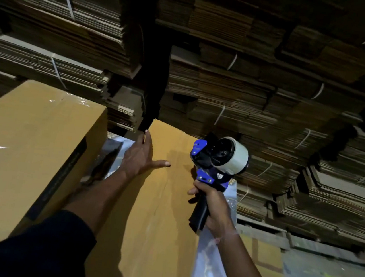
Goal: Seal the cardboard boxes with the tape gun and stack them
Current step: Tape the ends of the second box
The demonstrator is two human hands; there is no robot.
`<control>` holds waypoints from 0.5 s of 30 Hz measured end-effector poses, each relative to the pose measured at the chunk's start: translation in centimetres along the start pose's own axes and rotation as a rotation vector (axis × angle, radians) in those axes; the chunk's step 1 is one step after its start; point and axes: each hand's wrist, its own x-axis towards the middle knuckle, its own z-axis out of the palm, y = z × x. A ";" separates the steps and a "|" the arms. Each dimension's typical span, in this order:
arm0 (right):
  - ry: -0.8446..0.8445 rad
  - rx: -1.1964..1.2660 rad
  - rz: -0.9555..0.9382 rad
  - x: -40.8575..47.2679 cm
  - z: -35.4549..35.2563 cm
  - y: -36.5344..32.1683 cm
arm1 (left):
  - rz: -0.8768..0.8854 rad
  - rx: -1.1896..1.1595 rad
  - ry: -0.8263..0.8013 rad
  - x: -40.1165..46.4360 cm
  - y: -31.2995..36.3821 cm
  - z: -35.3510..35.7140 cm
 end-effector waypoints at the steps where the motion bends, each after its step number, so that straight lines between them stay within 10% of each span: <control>1: -0.002 0.008 0.023 -1.1 -0.5 0.5 | 0.028 -0.013 -0.027 0.0 0.1 0.1; 15: -0.077 0.014 0.203 -7.8 -12.2 -3.6 | 0.288 0.098 -0.277 -5.0 6.7 4.0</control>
